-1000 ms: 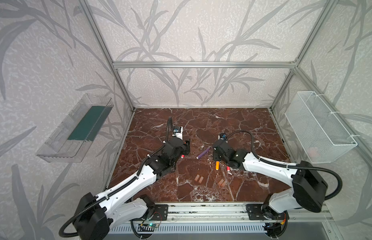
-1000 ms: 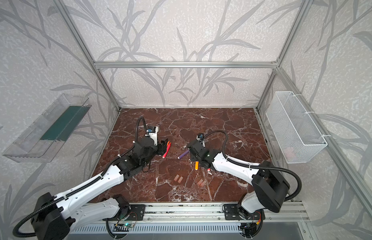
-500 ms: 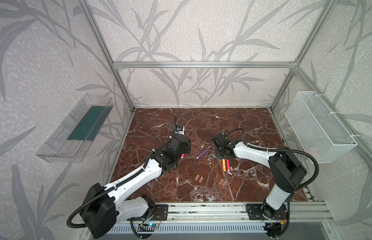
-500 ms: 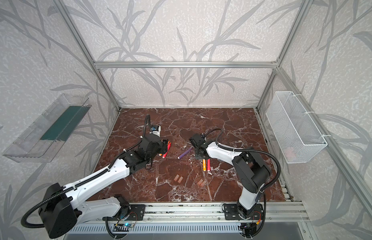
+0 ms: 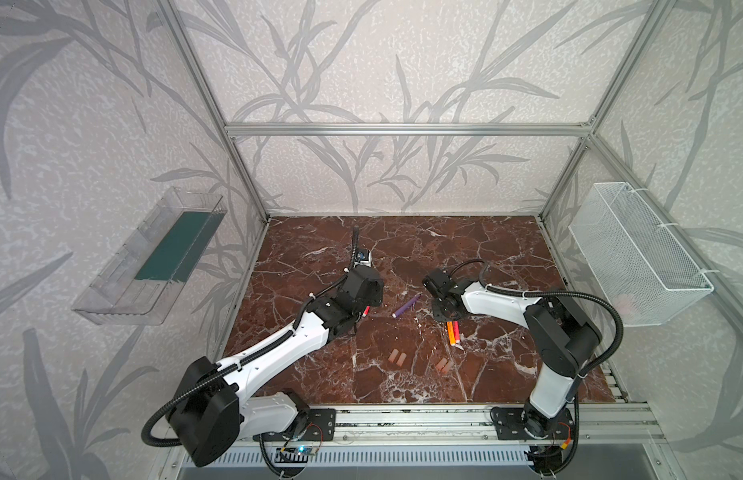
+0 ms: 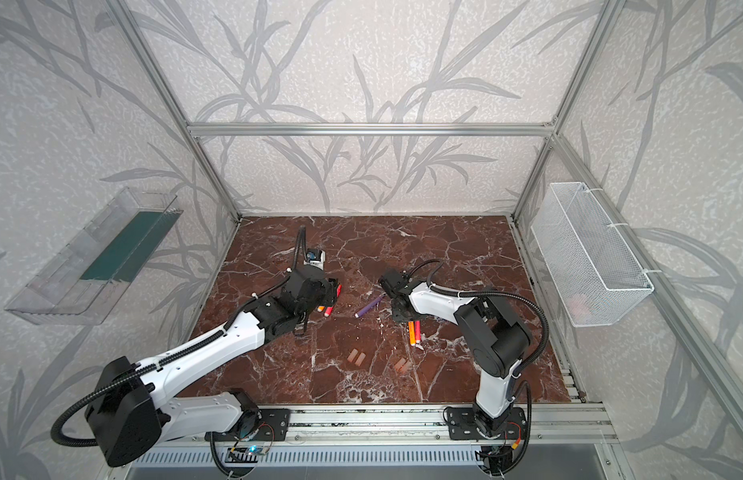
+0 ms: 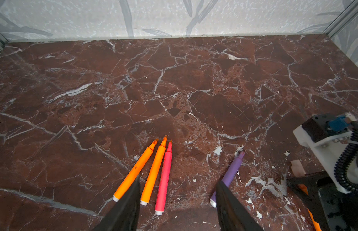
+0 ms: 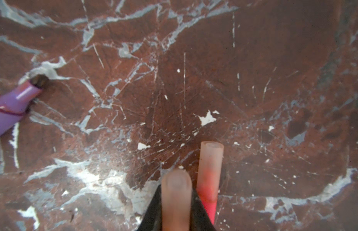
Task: Insert the pens into the pen caps
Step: 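Move the left gripper over the purple marker while the right gripper draws back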
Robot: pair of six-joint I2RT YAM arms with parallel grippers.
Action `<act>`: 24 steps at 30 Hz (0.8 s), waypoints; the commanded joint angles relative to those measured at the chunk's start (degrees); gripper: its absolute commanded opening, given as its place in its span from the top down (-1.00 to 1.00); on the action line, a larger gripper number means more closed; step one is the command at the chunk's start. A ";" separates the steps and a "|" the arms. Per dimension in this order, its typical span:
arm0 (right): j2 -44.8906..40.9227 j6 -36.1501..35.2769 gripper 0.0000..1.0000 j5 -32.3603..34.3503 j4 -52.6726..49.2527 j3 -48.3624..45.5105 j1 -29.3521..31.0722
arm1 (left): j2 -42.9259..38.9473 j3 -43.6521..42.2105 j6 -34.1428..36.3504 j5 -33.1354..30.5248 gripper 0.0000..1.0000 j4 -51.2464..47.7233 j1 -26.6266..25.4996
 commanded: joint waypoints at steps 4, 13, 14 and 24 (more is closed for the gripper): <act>-3.12 0.93 0.48 -0.28 -0.81 -0.40 -0.29 | 0.99 2.09 -1.04 -0.42 -0.21 -1.76 0.47; -15.76 2.12 0.42 -0.11 -1.33 -5.04 -0.03 | 5.68 3.29 -0.67 4.62 -0.20 -3.97 0.46; -18.00 2.32 0.40 0.02 -1.14 -6.24 -0.03 | 6.72 3.10 -0.60 6.81 -0.19 -4.09 0.53; -38.63 7.48 0.14 -5.26 14.45 -21.85 0.30 | 26.32 13.83 2.28 23.83 -0.17 -11.46 -0.51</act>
